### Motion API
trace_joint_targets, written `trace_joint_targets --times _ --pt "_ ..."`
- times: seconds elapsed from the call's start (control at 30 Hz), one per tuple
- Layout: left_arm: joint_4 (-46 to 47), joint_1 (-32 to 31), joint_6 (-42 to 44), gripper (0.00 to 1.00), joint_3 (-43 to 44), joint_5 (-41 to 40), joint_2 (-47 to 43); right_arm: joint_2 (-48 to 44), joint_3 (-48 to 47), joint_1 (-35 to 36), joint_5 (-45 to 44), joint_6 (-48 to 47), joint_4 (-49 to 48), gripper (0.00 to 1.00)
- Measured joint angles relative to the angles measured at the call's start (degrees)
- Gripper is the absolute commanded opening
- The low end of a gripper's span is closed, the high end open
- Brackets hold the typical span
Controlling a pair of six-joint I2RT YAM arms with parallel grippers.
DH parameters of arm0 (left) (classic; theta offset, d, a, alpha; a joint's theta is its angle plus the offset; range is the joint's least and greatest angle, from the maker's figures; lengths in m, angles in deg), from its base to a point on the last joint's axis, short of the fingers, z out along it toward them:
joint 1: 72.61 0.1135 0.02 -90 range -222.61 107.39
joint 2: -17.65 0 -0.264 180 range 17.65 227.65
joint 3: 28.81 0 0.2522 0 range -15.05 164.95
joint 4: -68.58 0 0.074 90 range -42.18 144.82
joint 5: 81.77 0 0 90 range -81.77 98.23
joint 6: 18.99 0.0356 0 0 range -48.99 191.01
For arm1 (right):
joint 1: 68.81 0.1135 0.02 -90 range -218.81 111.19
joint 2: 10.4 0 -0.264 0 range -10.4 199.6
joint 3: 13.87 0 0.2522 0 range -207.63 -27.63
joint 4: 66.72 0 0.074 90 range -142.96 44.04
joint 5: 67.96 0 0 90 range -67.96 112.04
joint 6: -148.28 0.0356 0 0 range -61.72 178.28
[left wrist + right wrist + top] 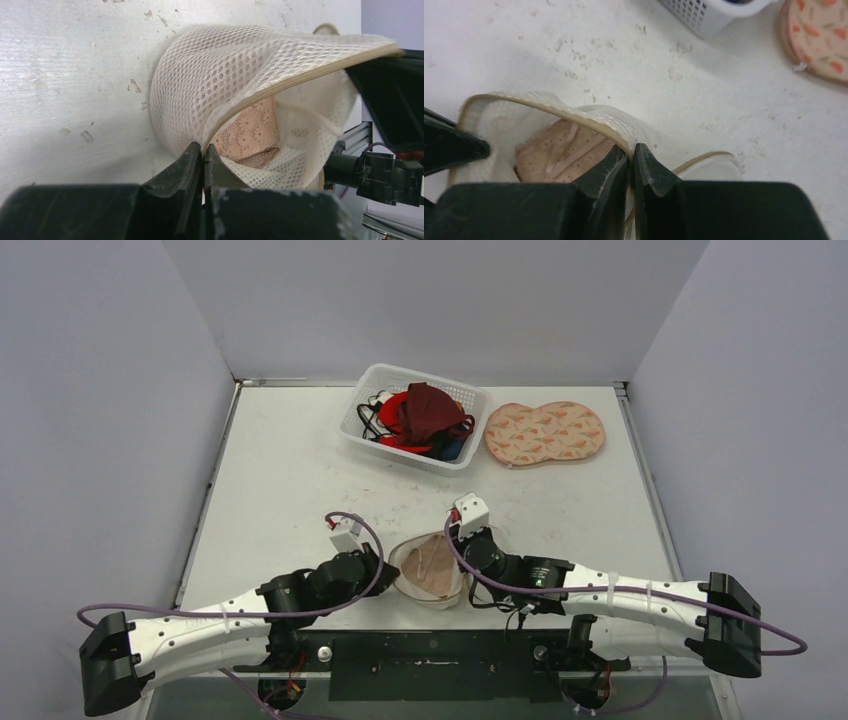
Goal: Unzip the laundry bag and remove the bra
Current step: Pick up the bra from the laundry bag.
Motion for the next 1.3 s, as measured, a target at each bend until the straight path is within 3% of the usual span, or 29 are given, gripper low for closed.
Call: trace_joint_targets --times 0.17,0.33,0.4,0.53,0.6,0.73,0.93,1.17,1.27,1.3 --pt "1.51 0.00 0.02 0.00 0.00 -0.15 0.31 1.53 -7.56 7.19 -10.25 -5.64 2.47 0.09" --pt "4.11 -1.16 -1.51 0.00 -0.04 -0.92 1.99 6.23 -8.46 7.93 -15.67 -8.00 3.17 0.13" --pt "4.76 -2.19 -2.47 0.00 -0.20 -1.92 2.10 8.63 -8.44 7.85 -16.68 -7.48 4.11 0.25" --pt "5.35 -4.28 -4.96 0.00 -0.81 -4.66 2.36 10.36 -7.69 7.63 -16.79 -4.04 6.64 0.60" --pt "5.57 -4.94 -5.92 0.00 -0.81 -5.90 3.23 9.44 -7.30 7.41 -16.63 -1.57 7.48 0.70" --pt "5.92 -5.90 -7.69 0.00 -0.81 -7.61 6.51 4.33 -6.73 7.37 -15.76 4.35 10.60 0.77" --pt "6.49 -6.03 -9.22 0.00 -0.81 -8.26 8.17 -3.67 -4.70 7.37 -11.34 14.25 12.41 0.79" --pt "6.67 -6.38 -9.92 0.00 -0.76 -9.05 8.15 2.45 -2.01 7.34 -6.19 22.99 14.01 0.77" --pt "6.64 -6.38 -9.94 0.00 -0.72 -9.11 8.00 5.75 -1.95 6.95 -5.33 24.35 14.29 0.67" --pt "6.62 -6.38 -9.97 0.00 -0.72 -9.11 7.91 6.82 -1.95 6.60 -5.25 24.63 14.36 0.55"
